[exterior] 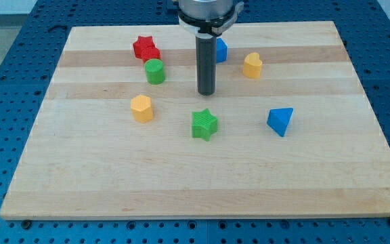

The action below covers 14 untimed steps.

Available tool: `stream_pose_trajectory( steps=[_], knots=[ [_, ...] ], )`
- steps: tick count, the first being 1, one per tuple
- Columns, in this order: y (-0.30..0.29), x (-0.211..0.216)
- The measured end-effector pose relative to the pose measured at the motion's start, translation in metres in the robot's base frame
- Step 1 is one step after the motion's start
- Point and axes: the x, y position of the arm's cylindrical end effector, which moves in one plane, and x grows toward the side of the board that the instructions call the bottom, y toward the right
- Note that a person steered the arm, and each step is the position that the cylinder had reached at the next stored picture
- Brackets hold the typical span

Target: Move your arm towards blue triangle

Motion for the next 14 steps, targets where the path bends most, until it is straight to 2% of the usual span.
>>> stream_pose_trajectory(
  steps=[2,14],
  knots=[
    [0.031,0.004],
    [0.068,0.071]
  ],
)
